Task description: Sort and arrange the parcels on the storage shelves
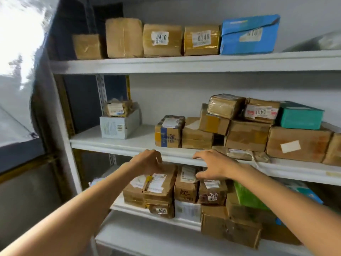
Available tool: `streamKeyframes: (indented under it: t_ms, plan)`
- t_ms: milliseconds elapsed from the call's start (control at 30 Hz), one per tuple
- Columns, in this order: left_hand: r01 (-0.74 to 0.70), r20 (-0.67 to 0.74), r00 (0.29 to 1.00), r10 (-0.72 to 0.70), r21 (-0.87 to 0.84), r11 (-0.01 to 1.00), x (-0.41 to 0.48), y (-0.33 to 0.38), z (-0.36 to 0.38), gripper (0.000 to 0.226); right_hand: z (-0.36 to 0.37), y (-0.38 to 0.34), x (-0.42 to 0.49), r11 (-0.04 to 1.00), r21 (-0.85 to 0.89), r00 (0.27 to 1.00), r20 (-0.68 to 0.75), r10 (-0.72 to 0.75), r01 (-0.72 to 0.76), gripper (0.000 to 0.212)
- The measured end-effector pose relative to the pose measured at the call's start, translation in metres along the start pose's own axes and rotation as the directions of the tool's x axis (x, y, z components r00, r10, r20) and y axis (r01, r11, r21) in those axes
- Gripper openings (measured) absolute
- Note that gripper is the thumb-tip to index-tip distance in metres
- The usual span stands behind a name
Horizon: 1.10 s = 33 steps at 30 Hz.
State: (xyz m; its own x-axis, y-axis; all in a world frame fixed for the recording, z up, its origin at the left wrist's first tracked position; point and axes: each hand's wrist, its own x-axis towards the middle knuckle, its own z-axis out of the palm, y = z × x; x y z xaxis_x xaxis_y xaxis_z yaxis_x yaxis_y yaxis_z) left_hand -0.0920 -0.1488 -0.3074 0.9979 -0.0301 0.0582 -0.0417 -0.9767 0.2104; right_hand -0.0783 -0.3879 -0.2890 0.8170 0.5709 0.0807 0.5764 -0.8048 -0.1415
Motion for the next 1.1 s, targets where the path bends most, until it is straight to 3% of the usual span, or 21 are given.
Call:
streamKeyframes:
  t_ms: [267, 567, 733, 1033, 1100]
  plan:
    - [-0.005, -0.031, 0.999, 0.006, 0.025, 1.0, 0.082, -0.072, -0.039, 0.036, -0.007, -0.02, 0.097, 0.992, 0.023, 0.988, -0.085, 0.127, -0.126, 0.066]
    - [-0.011, -0.078, 0.997, 0.007, -0.048, 0.999, 0.147, -0.087, -0.051, 0.051, -0.016, -0.017, 0.152, 0.991, -0.014, 0.982, -0.139, 0.131, -0.134, 0.051]
    - [-0.038, -0.108, 0.993, 0.044, 0.06, 0.997, 0.174, -0.09, -0.05, 0.055, -0.011, -0.009, 0.174, 0.989, 0.014, 0.973, -0.174, 0.151, -0.15, 0.049]
    - [-0.119, -0.105, 0.991, 0.087, -0.344, 0.932, 0.197, -0.077, -0.034, 0.016, 0.004, -0.007, 0.191, 0.977, 0.071, 0.96, -0.186, 0.21, -0.2, 0.054]
    - [-0.117, -0.118, 0.99, 0.076, -0.399, 0.91, 0.195, -0.078, -0.03, 0.016, 0.005, -0.011, 0.192, 0.966, 0.127, 0.949, -0.197, 0.246, -0.224, 0.05]
